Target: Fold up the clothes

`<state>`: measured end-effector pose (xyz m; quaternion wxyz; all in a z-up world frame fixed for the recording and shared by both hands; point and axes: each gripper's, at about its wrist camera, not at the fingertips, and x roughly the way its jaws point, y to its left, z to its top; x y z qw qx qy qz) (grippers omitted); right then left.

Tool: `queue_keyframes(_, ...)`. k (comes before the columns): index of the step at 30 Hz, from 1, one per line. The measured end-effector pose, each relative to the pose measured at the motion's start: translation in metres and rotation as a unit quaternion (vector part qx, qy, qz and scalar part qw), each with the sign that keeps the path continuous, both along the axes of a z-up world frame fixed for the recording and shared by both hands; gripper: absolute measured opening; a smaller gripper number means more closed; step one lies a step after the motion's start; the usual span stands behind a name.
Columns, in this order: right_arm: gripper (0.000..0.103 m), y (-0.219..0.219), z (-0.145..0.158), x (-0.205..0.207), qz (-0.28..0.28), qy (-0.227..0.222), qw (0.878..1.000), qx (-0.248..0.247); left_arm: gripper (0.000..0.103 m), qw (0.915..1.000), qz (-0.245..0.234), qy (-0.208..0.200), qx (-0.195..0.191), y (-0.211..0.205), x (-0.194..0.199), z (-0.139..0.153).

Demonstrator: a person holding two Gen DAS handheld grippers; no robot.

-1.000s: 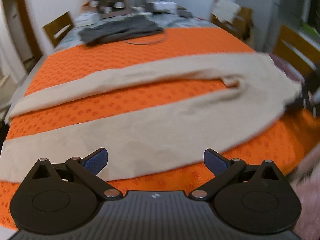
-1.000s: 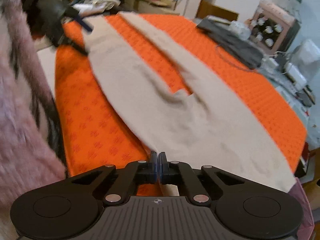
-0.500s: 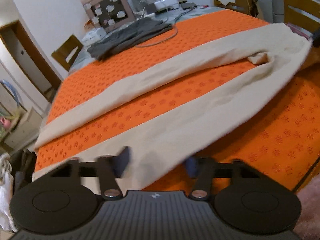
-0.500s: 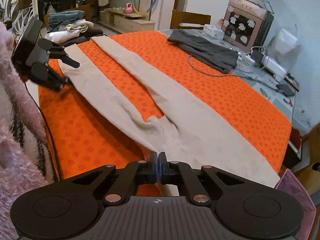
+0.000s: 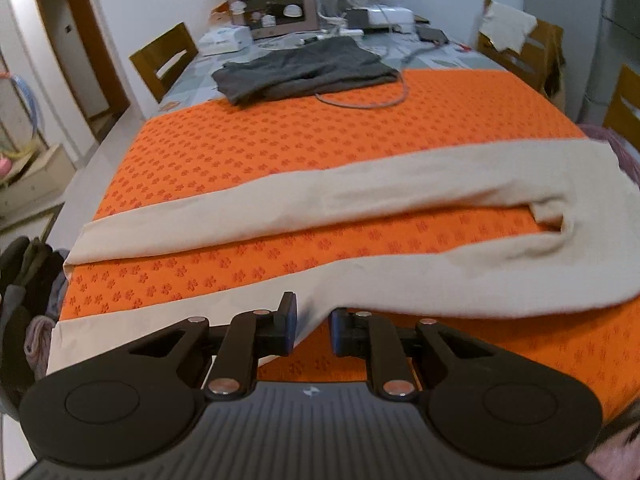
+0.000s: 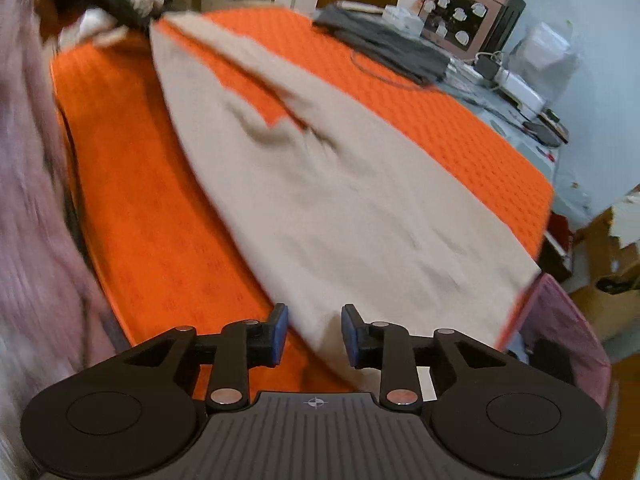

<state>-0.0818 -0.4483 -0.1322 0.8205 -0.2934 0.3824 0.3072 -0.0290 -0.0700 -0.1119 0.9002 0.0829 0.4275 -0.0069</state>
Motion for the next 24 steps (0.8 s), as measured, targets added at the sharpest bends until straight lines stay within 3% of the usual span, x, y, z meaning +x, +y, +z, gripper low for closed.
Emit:
queue_keyframes(6, 0.027, -0.020, -0.012, -0.004, 0.007, -0.017, 0.999, -0.047, 0.019, 0.9990, 0.035, -0.002, -0.027, 0.003, 0.003, 0.004)
queue_keyframes(7, 0.013, -0.021, -0.013, -0.003, 0.008, -0.018, 0.999, -0.049, 0.019, 0.9988, 0.041, -0.004, -0.028, 0.004, 0.002, 0.004)
queue_keyframes(9, 0.005, -0.022, -0.011, -0.001, 0.010, -0.018, 0.999, -0.047, 0.015, 0.9983, 0.049, -0.012, -0.029, 0.004, -0.004, 0.005)
queue_keyframes(13, 0.004, -0.028, 0.004, -0.003, 0.001, -0.013, 0.999, -0.033, 0.009, 0.9972, 0.060, -0.024, -0.037, 0.005, -0.022, 0.013)
queue_keyframes(17, 0.003, -0.035, 0.027, -0.005, -0.022, -0.009, 1.000, -0.018, 0.009, 0.9964, 0.068, -0.032, -0.039, 0.001, -0.040, 0.024)
queue_keyframes(24, 0.003, -0.030, 0.054, 0.026, -0.051, -0.043, 0.998, -0.021, 0.009, 0.9954, 0.071, -0.062, -0.015, -0.011, -0.023, 0.040)
